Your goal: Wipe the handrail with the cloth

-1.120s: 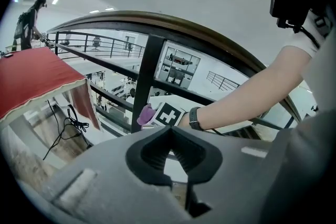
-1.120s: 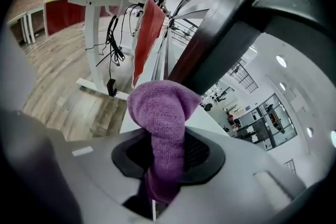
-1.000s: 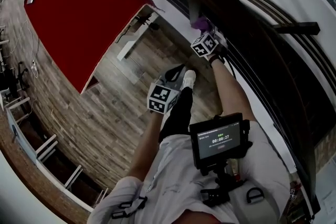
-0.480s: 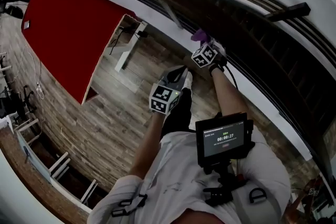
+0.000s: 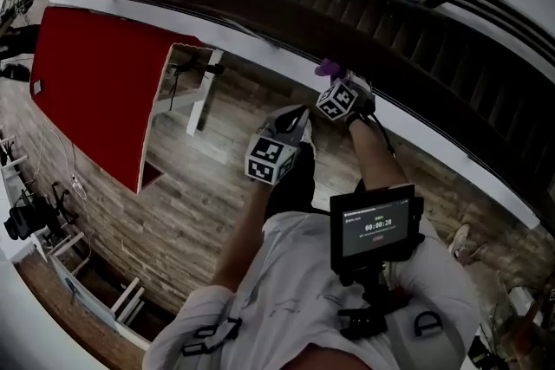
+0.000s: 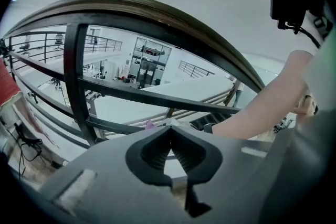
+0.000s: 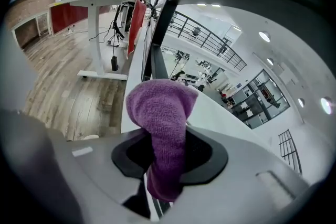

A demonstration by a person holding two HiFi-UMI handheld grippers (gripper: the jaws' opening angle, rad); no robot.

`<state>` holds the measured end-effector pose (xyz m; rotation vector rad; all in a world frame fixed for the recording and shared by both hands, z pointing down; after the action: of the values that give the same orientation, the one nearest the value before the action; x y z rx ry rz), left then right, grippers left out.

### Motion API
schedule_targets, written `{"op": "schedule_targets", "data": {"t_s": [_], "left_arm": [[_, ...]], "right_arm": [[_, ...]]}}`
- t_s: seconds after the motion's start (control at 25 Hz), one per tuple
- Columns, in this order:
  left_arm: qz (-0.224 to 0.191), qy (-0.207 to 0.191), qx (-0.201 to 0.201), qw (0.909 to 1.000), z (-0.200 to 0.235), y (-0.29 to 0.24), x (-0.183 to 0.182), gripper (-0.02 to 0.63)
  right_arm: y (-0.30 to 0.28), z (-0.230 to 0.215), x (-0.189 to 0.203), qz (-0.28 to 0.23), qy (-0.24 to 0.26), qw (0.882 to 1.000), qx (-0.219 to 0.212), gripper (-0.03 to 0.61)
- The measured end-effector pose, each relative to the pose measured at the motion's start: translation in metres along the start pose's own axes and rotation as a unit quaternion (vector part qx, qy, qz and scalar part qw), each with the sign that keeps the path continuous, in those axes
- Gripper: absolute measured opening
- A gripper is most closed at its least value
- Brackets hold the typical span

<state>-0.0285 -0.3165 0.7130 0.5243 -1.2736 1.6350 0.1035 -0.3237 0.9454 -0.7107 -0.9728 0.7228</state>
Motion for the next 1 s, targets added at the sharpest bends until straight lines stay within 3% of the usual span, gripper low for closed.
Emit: {"op": "schedule_targets", "data": {"t_s": [0.44,0.8,1.0], "left_arm": [[0.028,-0.056,0.076,0.9951,-0.089,-0.047,-0.005,0.002],[0.060,-0.086,0.127,0.9863,-0.140,-0.069,0.006,0.002],[0.056,-0.097,0.137,0.9842,-0.169,-0.082,0.005,0.002]], "right_arm": [[0.057,-0.026,0.098,0.023,-0.065,0.997,0.016,0.129],[0.087,-0.032,0.158,0.040,-0.074,0.996,0.039,0.138],[0.101,-0.043,0.195,0.052,-0.064,0.996,0.041,0.149]]}}
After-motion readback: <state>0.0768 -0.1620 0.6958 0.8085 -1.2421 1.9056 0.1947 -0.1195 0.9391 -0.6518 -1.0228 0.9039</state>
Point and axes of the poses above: the fingertips, and each gripper's own axes: y backward along the fingers, z to its left, x out of its underside, the point moved 2 cm from there along y, backward along the fingers, and after that the axes turned 6 degrees about -z, right-handed, at the moved point
